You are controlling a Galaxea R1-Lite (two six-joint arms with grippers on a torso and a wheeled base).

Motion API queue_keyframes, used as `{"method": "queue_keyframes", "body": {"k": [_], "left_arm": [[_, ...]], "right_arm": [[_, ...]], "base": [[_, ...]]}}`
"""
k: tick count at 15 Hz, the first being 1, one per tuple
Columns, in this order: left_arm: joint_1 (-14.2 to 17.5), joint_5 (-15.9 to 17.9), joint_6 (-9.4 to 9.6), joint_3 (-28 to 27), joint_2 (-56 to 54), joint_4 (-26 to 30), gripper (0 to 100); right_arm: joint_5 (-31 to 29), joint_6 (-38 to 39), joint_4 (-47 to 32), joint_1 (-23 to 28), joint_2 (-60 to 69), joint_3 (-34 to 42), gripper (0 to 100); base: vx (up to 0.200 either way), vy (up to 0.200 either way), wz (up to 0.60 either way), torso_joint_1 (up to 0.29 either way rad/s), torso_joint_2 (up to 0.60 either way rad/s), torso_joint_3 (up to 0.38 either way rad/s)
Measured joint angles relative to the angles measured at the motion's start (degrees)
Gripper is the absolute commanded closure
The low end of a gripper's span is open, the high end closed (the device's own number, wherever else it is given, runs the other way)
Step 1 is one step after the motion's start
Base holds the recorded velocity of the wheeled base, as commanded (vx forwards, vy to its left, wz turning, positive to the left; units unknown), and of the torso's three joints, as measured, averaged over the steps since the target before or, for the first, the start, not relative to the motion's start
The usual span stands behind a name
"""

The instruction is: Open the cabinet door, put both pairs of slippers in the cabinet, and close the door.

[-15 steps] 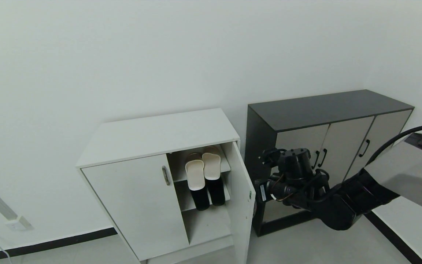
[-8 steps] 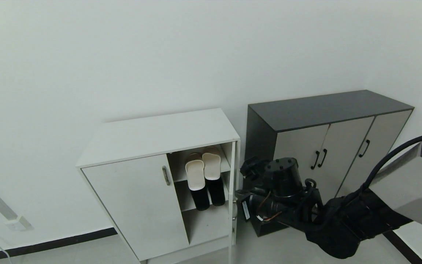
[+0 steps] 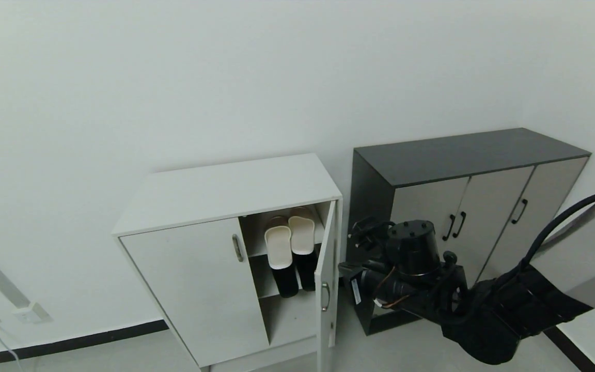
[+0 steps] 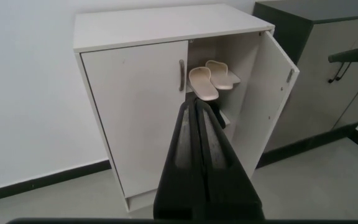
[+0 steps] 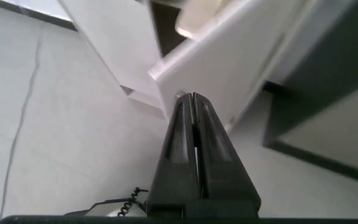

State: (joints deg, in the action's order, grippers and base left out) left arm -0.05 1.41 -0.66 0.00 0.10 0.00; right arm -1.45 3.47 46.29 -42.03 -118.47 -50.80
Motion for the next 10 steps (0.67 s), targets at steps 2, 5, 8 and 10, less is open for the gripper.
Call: {"method": "queue_keyframes", "body": {"k": [2,5,8,10], "left_arm": [[-0.1,0.0,0.00,0.0,0.0,0.0,100],[0.0,0.0,0.01,0.0,0.0,0.0,100],[0.0,0.0,-0.02,0.0,0.0,0.0,100],[0.0,0.0,0.04,0.0,0.0,0.0,100]], "right_arm": [[0.3,0.0,-0.1,0.4,0.0,0.2,100],[0.4,0.0,0.5,1.3,0.0,0.2,100],[0.4,-1.3,3.8,1.7,0.3,2.0,100],[0.0,-2.6,4.3,1.9,1.7,3.7,100]], "base": [[0.000,0.000,0.60,0.007,0.00,0.000],[0.000,0.000,0.00,0.000,0.00,0.000],[0.000,0.000,0.00,0.000,0.00,0.000],[0.000,0.000,0.00,0.000,0.00,0.000]]}}
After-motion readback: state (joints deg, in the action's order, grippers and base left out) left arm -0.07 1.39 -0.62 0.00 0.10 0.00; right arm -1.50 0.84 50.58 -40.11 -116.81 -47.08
